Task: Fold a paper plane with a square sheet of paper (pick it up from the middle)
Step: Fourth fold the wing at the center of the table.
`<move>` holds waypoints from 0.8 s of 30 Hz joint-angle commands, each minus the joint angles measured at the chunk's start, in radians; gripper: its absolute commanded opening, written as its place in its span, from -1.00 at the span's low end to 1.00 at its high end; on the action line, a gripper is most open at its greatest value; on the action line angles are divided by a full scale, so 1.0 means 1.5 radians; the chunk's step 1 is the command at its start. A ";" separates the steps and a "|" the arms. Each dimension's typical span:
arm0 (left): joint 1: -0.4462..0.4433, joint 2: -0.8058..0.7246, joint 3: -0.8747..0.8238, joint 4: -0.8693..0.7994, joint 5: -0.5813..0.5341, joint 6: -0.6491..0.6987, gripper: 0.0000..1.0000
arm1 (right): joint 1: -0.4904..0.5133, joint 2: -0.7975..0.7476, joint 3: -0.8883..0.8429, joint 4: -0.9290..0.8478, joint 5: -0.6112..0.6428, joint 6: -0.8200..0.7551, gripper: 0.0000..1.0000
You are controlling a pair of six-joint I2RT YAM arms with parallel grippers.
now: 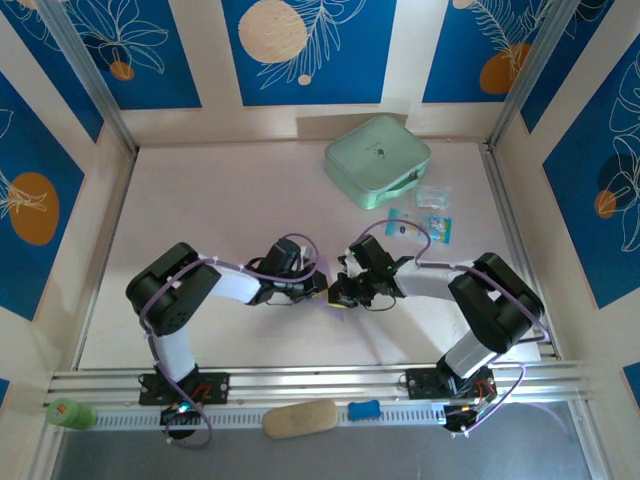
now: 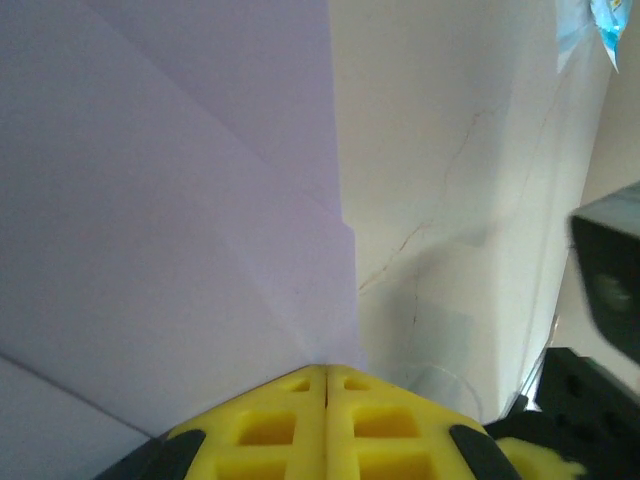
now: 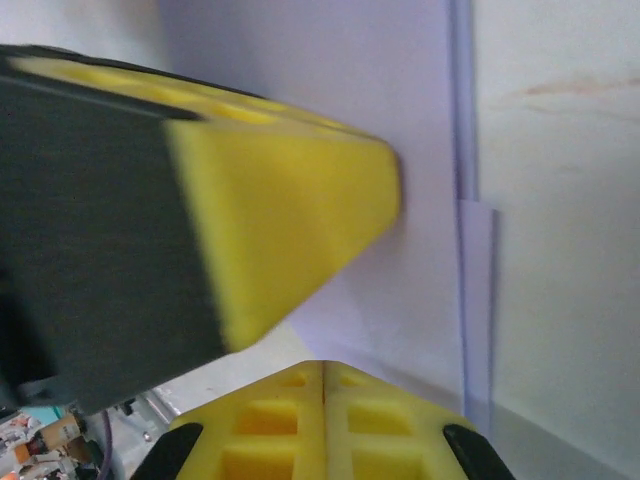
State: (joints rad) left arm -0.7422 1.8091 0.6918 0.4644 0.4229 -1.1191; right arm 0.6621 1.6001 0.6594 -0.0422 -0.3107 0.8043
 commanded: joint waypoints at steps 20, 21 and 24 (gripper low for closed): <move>0.139 0.019 0.043 -0.050 0.050 0.081 -1.00 | -0.026 0.031 -0.091 -0.018 0.012 -0.012 -1.00; 0.146 0.021 0.045 -0.059 0.050 0.087 -1.00 | -0.026 0.031 -0.091 -0.018 0.011 -0.012 -1.00; 0.168 0.029 0.067 -0.109 0.049 0.109 -1.00 | -0.026 0.028 -0.093 -0.018 0.011 -0.013 -1.00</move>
State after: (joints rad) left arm -0.5137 1.8301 0.7559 0.3920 0.4713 -1.0161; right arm 0.6285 1.6138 0.5735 0.0822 -0.3626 0.8005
